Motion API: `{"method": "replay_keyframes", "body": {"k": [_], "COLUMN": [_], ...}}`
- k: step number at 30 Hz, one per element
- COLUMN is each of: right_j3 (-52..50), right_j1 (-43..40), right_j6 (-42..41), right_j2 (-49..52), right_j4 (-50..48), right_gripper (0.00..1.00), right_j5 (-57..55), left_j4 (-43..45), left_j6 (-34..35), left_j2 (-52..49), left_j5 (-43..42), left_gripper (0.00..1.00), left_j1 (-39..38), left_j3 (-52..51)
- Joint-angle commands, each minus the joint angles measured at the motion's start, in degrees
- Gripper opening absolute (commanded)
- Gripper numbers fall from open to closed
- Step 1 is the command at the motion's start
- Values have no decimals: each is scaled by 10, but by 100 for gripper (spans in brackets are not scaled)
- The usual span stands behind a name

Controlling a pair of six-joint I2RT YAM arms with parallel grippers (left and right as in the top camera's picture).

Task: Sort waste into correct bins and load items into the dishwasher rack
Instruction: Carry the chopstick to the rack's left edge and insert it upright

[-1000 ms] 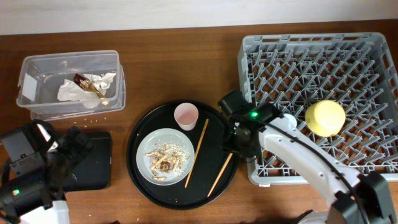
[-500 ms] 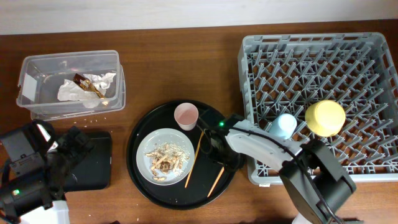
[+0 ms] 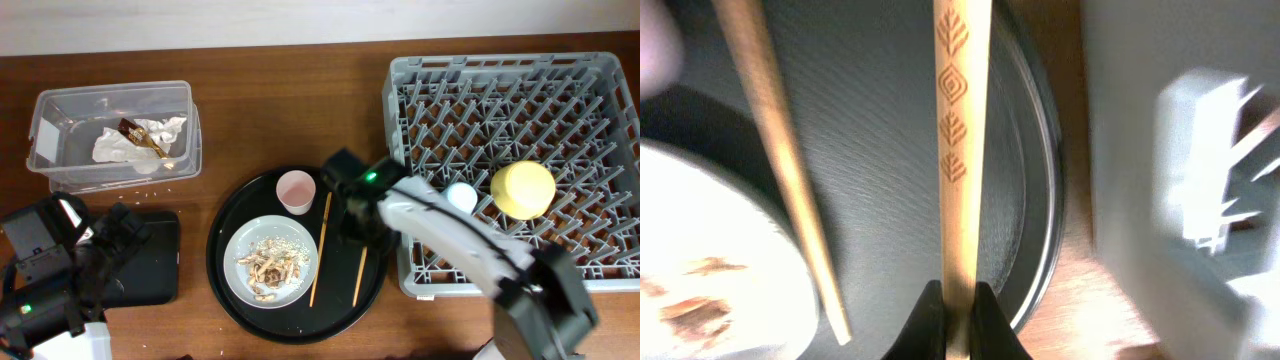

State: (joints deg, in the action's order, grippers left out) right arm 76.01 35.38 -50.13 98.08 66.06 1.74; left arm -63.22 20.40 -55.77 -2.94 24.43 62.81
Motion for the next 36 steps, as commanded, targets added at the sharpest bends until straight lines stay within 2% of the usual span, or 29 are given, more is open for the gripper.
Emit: {"method": "replay_keyframes", "body": {"k": [1, 6, 12, 17, 18, 20, 21, 23, 26, 29, 30, 33, 36], "right_j3": [79, 94, 93, 93, 93, 93, 93, 95, 108, 110, 110, 110, 110], "right_j1": [-60, -162, -214, -216, -216, -216, -216, -216, -215, -215, -216, -216, -216], "right_j6": [148, 272, 346, 364, 364, 364, 364, 364, 364, 363, 363, 362, 331], "right_j2": [-82, -118, -49, 27, 37, 46, 42, 29, -5, -50, -59, -65, -55], "right_j4": [19, -26, -195, -263, -265, -262, -257, -228, -160, -114, -113, -115, -144], "right_gripper": [4, 4, 4, 4, 11, 48, 62, 78, 88, 93, 98, 98, 98], "right_j5": [-49, -183, -178, -148, -141, -139, -136, -108, -33, 19, 10, -11, -103], "left_j4": [1, 1, 1, 1, 1, 1, 1, 1, 1, 1, 1, 1, 1], "left_j6": [-1, -1, -1, -1, -1, -1, -1, -1, -1, -1, -1, -1, -1], "left_j2": [1, 1, 1, 1, 1, 1, 1, 1, 1, 1, 1, 1, 1], "left_j5": [4, 4, 4, 4, 4, 4, 4, 4, 4, 4, 4, 4, 4], "left_gripper": [99, 99, 99, 99, 99, 99, 99, 99, 99, 99, 99, 99, 99], "left_j1": [3, 3, 3, 3, 3, 3, 3, 3, 3, 3, 3, 3, 3], "left_j3": [8, 8, 8, 8, 8, 8, 8, 8, 8, 8, 8, 8, 8]}}
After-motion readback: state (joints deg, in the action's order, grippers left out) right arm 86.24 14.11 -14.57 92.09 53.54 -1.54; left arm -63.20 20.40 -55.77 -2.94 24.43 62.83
